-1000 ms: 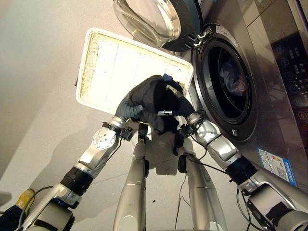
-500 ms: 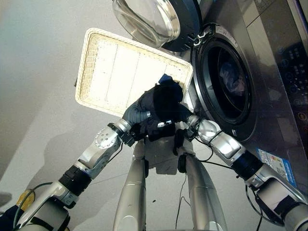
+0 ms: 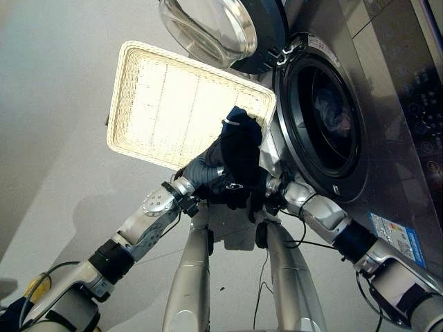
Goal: Put the clothes into the washing machine.
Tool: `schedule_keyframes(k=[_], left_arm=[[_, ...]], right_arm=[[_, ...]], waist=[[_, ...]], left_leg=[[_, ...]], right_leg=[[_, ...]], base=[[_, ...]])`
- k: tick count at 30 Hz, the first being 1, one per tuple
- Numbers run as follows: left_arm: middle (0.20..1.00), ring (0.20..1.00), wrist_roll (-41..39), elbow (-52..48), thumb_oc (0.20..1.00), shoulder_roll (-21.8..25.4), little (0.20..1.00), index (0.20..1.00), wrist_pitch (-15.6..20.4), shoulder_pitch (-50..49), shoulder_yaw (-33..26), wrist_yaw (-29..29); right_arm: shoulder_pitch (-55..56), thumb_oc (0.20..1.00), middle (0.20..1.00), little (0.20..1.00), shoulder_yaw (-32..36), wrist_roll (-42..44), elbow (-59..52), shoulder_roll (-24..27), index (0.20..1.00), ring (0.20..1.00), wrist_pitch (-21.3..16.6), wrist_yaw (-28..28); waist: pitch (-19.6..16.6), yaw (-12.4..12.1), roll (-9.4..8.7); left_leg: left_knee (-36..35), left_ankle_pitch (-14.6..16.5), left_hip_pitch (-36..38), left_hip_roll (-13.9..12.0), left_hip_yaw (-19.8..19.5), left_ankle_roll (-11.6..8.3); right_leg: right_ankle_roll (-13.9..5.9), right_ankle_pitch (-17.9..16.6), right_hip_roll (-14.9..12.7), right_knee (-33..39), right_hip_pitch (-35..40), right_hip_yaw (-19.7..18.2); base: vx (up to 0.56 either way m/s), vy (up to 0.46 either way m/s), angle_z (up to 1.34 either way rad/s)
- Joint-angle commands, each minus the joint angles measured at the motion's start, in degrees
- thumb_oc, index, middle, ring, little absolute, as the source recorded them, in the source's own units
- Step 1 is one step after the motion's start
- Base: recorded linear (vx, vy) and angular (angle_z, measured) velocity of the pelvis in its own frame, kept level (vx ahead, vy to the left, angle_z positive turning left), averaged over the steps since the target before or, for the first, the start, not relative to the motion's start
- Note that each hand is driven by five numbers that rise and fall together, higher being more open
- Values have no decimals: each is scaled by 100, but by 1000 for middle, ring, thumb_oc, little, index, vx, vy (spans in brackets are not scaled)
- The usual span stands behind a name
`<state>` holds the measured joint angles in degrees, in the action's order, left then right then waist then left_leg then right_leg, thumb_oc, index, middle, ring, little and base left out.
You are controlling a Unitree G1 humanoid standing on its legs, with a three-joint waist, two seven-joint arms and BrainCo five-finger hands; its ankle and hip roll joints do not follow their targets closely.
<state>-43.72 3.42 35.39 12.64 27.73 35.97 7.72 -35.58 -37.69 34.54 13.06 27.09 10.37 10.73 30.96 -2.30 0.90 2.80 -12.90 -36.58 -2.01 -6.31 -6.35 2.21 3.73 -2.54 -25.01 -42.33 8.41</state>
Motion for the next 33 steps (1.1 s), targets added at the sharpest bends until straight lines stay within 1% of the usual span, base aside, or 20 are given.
schedule_keyframes(k=[1,3,5,7,9,11,12,15,17,19,20,21,22,23,25,27,29,30,32,33], left_arm=[[1000,1000,514,-652,1000,-911,1000,1000,571,545,79,-1036],[1000,1000,802,-569,1000,-930,1000,1000,562,492,16,-1477],[1000,1000,1417,-397,1000,-979,1000,1000,393,262,-208,-2327],[1000,1000,1739,-285,1000,-965,1000,1000,372,177,-320,-2570],[1000,1000,2175,-211,1000,-891,1000,1000,310,6,-467,-3025],[1000,1000,2628,-84,1000,-791,1000,1000,48,-289,-721,-3737],[1000,1000,2660,-50,1000,-775,1000,1000,20,-296,-760,-3812],[1000,1000,2781,332,1000,-629,1000,1000,-570,-487,-1095,-4705],[1000,1000,3019,624,1000,-553,1000,1000,-832,-575,-1338,-5152],[1000,1000,2841,948,1000,-483,1000,1000,-1022,-688,-1608,-5514],[1000,1000,2802,1064,1000,-481,1000,1000,-1018,-711,-1693,-5557],[1000,1000,2559,1301,1000,-505,1000,1000,-1002,-810,-1842,-5699],[1000,1000,2443,1509,1000,-580,1000,1000,-890,-882,-1957,-5687],[1000,1000,2431,1537,1000,-590,1000,1000,-873,-884,-1967,-5681],[1000,1000,2243,1855,1000,-756,1000,1000,-773,-1022,-2064,-5487],[1000,1000,2079,2069,1000,-875,1000,1000,-735,-1112,-2063,-5303],[1000,1000,1823,2347,1000,-1044,1000,1000,-544,-1218,-2034,-5087],[1000,1000,1789,2394,1000,-1076,1000,1000,-505,-1221,-2040,-5057],[1000,1000,1652,2570,1000,-1208,1000,1000,-332,-1342,-2029,-4930],[1000,1000,1615,2651,1000,-1277,1000,1000,-255,-1403,-2036,-4855]], right_arm=[[-60,200,200,200,-407,395,-107,-636,200,200,-261,11],[7,200,200,200,-313,638,-100,-707,200,200,-330,-108],[208,200,200,200,-40,1219,-98,-826,200,200,-630,-431],[274,200,200,200,108,1301,-61,-869,200,200,-733,-489],[413,200,200,200,258,1381,-56,-878,200,200,-860,-563],[584,200,200,200,439,1322,-5,-828,200,200,-917,-597],[578,200,200,200,461,1312,6,-821,200,200,-916,-597],[655,200,200,200,625,1474,202,-757,200,200,-873,-544],[662,200,200,200,701,1697,338,-754,200,200,-782,-507],[678,200,200,200,781,1850,551,-760,200,200,-676,-401],[658,200,200,200,805,1875,608,-758,200,200,-658,-376],[648,200,200,200,835,1911,715,-788,200,200,-624,-342],[631,200,200,200,832,1945,787,-830,200,200,-643,-347],[621,200,200,200,831,1945,794,-836,200,200,-644,-349],[553,200,200,200,827,1997,917,-946,200,200,-679,-416],[392,200,200,200,856,2097,1025,-1019,200,200,-732,-523],[215,200,200,200,899,2241,1241,-1101,200,200,-834,-627],[143,200,200,200,933,2241,1297,-1109,200,200,-818,-638],[17,200,200,200,954,2091,1474,-1166,200,200,-702,-692],[-71,200,200,200,898,1849,1564,-1201,200,200,-509,-660]], waist=[[-116,219,80],[-116,215,71],[-116,200,60],[-116,195,74],[-116,186,97],[-116,156,138],[-116,153,146],[-116,108,213],[-116,76,257],[-116,38,310],[-116,27,329],[-116,0,368],[-116,-29,396],[-116,-29,399],[-116,-79,444],[-116,-137,492],[-116,-198,546],[-116,-213,561],[-116,-265,610],[-116,-305,638]], left_leg=[[161,228,-8,493,435,420],[153,224,-9,506,432,423],[124,240,15,532,424,433],[107,202,-18,545,418,436],[108,203,-24,551,421,433],[129,235,12,565,417,426],[130,205,-20,567,413,426],[192,227,-16,576,394,405],[210,234,-5,578,391,389],[207,260,44,577,401,366],[210,224,2,577,400,361],[227,225,-9,572,401,346],[231,234,-5,573,401,339],[234,232,-12,573,399,337],[278,279,16,586,381,322],[283,231,-59,590,363,323],[295,260,-54,615,340,333],[291,224,-99,616,338,336],[279,249,-78,634,319,345],[268,243,-89,639,308,347]], right_leg=[[-455,-1114,143,1500,442,-201],[-462,-1127,138,1531,449,-188],[-477,-1127,126,1588,484,-156],[-481,-1172,122,1626,462,-149],[-488,-1186,99,1644,459,-129],[-485,-1146,74,1637,499,-99],[-484,-1180,71,1649,472,-98],[-477,-1136,30,1601,477,-84],[-468,-1098,13,1566,483,-82],[-456,-1027,-7,1520,516,-74],[-455,-1063,-14,1524,475,-68],[-456,-1049,-39,1484,454,-53],[-456,-1024,-59,1459,448,-35],[-456,-1026,-60,1457,442,-33],[-446,-947,-87,1373,455,-7],[-437,-979,-89,1356,385,21],[-431,-905,-93,1293,388,57],[-429,-947,-91,1307,351,66],[-429,-892,-100,1272,365,90],[-427,-881,-106,1264,356,112]], base=[[0,0,0],[-4,-22,0],[-9,-49,-2],[-6,-24,-3],[7,-16,-4],[11,1,-4],[2,13,-3],[19,23,0],[22,41,1],[25,46,-1],[21,45,1],[7,35,3],[0,0,0],[0,0,0],[18,5,0],[15,5,1],[22,2,0],[0,0,0],[0,0,0],[11,-12,3]])
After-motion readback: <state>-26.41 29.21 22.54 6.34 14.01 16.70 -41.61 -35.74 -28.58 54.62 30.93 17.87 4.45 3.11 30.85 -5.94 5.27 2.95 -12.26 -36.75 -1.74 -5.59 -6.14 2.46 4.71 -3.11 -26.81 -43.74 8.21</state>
